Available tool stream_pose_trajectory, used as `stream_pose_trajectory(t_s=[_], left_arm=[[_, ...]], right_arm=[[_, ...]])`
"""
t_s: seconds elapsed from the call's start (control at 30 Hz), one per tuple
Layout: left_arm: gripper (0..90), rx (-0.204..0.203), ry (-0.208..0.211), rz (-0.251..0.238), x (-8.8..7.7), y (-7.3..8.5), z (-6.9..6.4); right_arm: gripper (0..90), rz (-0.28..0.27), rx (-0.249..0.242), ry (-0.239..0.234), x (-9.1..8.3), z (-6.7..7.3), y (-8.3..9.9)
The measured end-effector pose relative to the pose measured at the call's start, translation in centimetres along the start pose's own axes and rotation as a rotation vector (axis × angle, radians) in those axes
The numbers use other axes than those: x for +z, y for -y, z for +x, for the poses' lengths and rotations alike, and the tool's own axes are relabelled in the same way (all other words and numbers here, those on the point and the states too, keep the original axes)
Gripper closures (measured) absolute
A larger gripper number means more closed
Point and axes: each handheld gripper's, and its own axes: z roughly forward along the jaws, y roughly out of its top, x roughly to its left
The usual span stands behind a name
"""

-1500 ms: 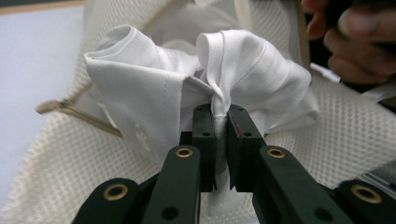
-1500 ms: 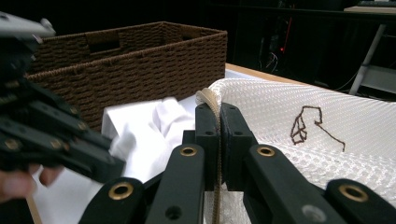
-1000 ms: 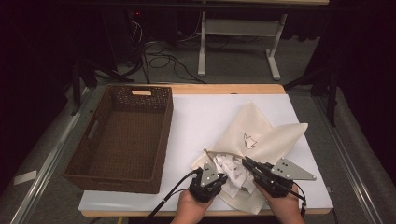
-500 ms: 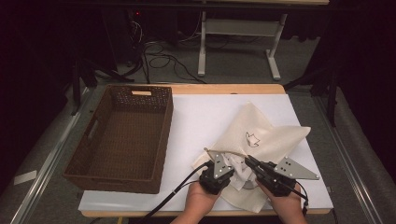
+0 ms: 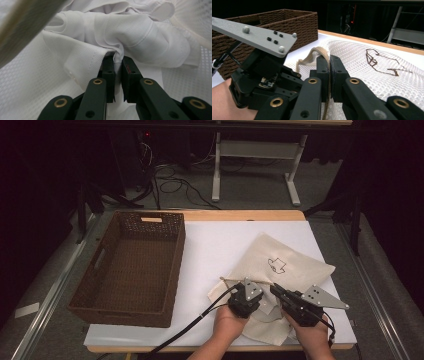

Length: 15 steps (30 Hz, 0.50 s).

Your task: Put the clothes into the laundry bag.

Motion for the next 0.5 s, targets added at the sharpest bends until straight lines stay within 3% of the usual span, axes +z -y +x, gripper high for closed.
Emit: stream_pose_trajectory(t_s=[0.07,0.27,0.4,0.5], left_arm=[[81.2,0.017,-0.003,-0.012,0.6,-0.2,-0.3],[77.1,-0.001,-0.004,-0.018,1.1,-0.1,-0.7],[63.3,-0.024,0.004,-0.019,0.5,0.4,-0.4],[55.8,-0.007,0.018,-0.013,-0.2,0.7,-0.3]], right_arm=[[88.8,-0.003,0.001,0.008,-0.1,-0.2,0.1],[88.7,0.005,0.016,0.015,-0.1,-0.5,0.3],[88.7,0.006,0.007,0.015,0.0,-0.4,0.3],[88.7,0.006,0.0,0.012,0.0,-0.3,0.3]])
